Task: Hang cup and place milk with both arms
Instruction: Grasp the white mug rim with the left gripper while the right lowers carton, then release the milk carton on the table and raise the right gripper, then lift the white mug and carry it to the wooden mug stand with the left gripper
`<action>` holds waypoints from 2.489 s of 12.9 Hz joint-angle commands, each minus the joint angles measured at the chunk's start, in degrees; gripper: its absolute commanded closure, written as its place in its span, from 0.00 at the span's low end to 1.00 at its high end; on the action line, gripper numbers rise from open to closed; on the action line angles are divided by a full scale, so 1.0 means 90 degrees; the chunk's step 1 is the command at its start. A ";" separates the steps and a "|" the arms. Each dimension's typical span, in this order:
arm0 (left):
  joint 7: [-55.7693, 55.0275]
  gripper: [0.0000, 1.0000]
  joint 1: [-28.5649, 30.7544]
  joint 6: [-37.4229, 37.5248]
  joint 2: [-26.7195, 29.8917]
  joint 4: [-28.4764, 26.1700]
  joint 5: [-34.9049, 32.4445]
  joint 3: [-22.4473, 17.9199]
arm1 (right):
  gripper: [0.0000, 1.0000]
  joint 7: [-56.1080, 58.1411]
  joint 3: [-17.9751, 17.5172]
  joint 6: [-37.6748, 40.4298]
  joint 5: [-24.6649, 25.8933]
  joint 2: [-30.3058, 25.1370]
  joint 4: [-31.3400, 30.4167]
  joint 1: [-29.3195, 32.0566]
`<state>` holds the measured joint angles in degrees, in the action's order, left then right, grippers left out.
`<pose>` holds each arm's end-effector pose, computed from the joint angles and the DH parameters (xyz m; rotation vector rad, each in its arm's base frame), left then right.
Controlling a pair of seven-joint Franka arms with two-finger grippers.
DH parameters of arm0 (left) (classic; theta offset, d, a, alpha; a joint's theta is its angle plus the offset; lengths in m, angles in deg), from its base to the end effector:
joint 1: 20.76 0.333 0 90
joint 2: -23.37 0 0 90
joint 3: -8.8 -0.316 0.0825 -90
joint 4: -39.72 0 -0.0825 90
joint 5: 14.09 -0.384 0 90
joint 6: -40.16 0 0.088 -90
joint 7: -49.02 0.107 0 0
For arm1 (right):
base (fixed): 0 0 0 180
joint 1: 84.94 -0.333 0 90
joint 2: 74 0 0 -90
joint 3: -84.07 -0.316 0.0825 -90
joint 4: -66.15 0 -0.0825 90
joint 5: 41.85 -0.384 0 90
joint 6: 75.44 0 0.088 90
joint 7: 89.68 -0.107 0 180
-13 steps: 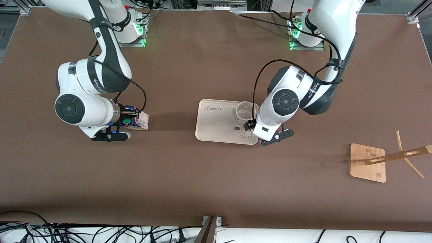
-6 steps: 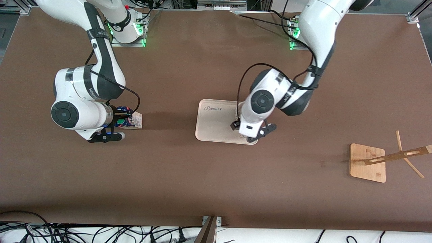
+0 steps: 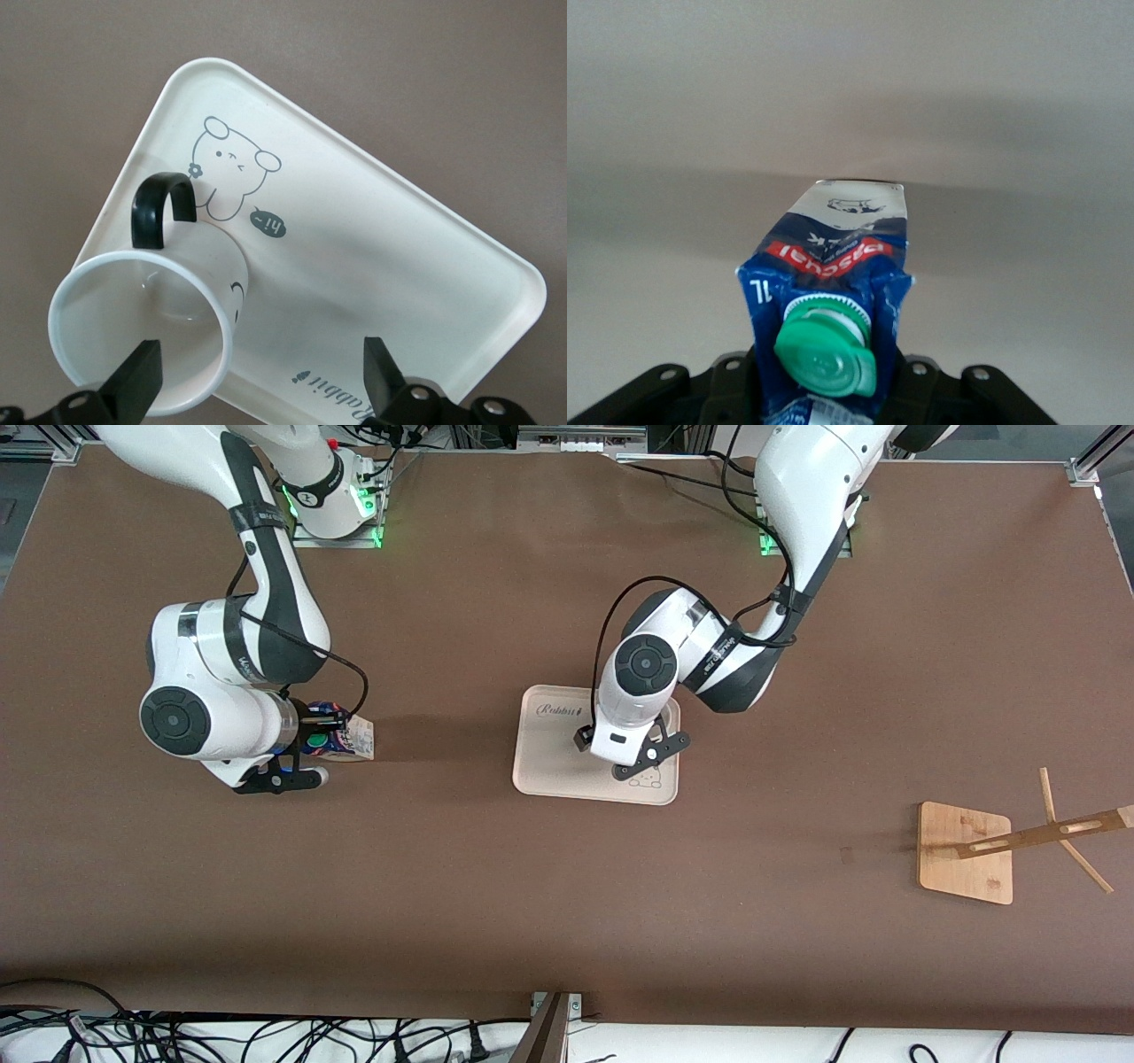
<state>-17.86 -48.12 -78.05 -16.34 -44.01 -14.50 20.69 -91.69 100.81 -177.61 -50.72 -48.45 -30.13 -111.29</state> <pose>0.5657 -0.4288 0.2741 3.0132 0.8019 -0.2319 0.6136 0.1343 0.3294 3.0830 0.1265 -0.5005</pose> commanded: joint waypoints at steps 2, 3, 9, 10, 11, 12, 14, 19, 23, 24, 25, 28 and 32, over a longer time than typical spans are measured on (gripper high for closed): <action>0.0068 0.00 -0.0027 -0.0040 -0.0206 0.0036 -0.0305 -0.0003 | 0.00 0.0106 0.0025 -0.0210 -0.0011 -0.0280 -0.0377 -0.0031; 0.0059 0.00 -0.0056 -0.0040 -0.0284 0.0036 -0.0335 -0.0003 | 0.00 0.0106 0.0025 -0.0181 -0.0031 -0.0290 -0.0348 -0.0031; -0.0039 0.00 -0.0173 -0.0509 -0.0373 -0.0169 -0.0345 0.0017 | 0.00 0.0009 0.0025 0.0043 -0.0011 -0.0934 -0.0250 -0.0031; -0.0049 0.00 -0.0173 -0.0509 -0.0392 -0.0169 -0.0345 0.0017 | 0.00 0.0009 0.0025 0.0160 -0.0011 -0.0954 -0.0124 -0.0031; -0.0049 0.00 -0.0173 -0.0509 -0.0431 -0.0169 -0.0355 0.0075 | 0.00 0.0009 0.0035 0.0393 -0.0011 -0.0954 0.0090 -0.0031; -0.0039 0.37 -0.0173 -0.0518 -0.0461 -0.0169 -0.0355 0.0095 | 0.00 0.0028 0.0045 0.0627 0.0047 -0.0954 0.0324 -0.0031; -0.0136 1.00 -0.0173 -0.0528 -0.0461 -0.0169 -0.0355 0.0105 | 0.00 0.0096 0.0219 0.1009 0.0057 -0.1032 0.0705 -0.0031; -0.0166 1.00 0.0051 -0.0489 -0.0402 -0.0110 -0.0326 0.0134 | 0.00 0.0106 0.0435 0.1381 0.0096 -0.2037 0.0688 -0.0041; -0.0156 1.00 0.0061 -0.0460 -0.0295 -0.0091 -0.0481 0.0076 | 0.00 0.0164 0.0435 0.1363 0.0739 -0.2973 -0.0032 -0.0041; -0.0156 1.00 0.0051 -0.0412 -0.0179 -0.0091 -0.0704 0.0095 | 0.00 0.0174 0.0435 0.1333 0.0769 -0.3111 -0.0161 -0.0051; -0.0156 1.00 0.0032 -0.0189 -0.0013 -0.0062 -0.0774 0.0085 | 0.00 0.0213 0.0406 0.1323 0.0818 -0.3122 -0.0162 -0.0041; -0.0147 1.00 -0.0066 0.0058 0.0475 0.0162 -0.1679 0.0085 | 0.00 0.0515 -0.0369 0.1245 0.1004 -0.3103 -0.0152 0.0841; 0.2547 1.00 0.0547 0.0350 0.1041 0.0641 -0.2035 -0.0003 | 0.00 0.0721 -0.2104 0.1225 0.1024 -0.3083 -0.0094 0.2674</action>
<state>-8.45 -46.91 -77.31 -9.88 -39.47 -31.91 20.62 -86.70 85.29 -165.99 -42.29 -75.26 -30.30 -90.80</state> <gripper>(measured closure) 0.952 0.000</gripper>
